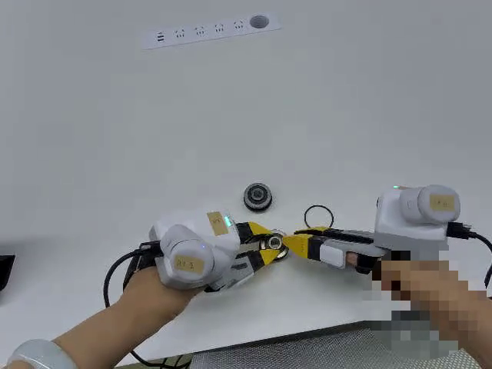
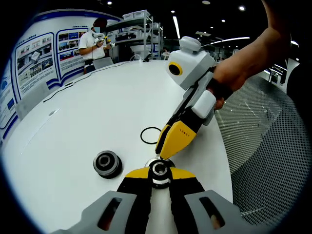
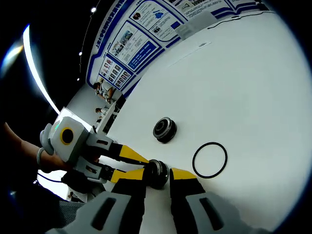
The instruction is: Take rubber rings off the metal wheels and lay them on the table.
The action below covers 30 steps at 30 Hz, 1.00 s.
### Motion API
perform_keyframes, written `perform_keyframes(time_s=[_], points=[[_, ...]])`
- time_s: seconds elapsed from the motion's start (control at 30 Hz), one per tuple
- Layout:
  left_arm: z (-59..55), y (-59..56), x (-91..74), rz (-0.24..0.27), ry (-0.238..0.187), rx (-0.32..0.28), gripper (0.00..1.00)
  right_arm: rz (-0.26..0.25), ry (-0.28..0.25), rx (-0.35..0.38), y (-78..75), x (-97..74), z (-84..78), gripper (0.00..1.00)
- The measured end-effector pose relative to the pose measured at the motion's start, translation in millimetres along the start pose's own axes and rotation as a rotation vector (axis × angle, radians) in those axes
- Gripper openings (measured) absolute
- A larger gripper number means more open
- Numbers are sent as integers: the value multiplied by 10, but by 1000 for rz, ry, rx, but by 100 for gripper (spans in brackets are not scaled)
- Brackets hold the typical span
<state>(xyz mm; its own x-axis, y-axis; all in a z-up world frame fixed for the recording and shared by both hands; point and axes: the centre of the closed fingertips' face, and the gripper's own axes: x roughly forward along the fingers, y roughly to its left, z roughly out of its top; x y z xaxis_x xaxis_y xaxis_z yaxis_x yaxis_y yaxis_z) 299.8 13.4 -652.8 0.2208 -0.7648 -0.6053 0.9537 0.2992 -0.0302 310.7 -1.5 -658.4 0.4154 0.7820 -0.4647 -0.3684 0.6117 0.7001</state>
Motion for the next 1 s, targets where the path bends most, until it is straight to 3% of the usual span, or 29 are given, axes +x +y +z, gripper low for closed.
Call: perform_keyframes(time_s=[0.23,0.5,1.0], points=[[-1,1,1,0,-5,-6,13,39,2,76,43,74,15,21],[-1,2,0,2,-9,-11,13,50,23,82,47,109,-29,23],[-3,3,3,5,-11,-18,13,83,46,133,93,-13,-103,20]])
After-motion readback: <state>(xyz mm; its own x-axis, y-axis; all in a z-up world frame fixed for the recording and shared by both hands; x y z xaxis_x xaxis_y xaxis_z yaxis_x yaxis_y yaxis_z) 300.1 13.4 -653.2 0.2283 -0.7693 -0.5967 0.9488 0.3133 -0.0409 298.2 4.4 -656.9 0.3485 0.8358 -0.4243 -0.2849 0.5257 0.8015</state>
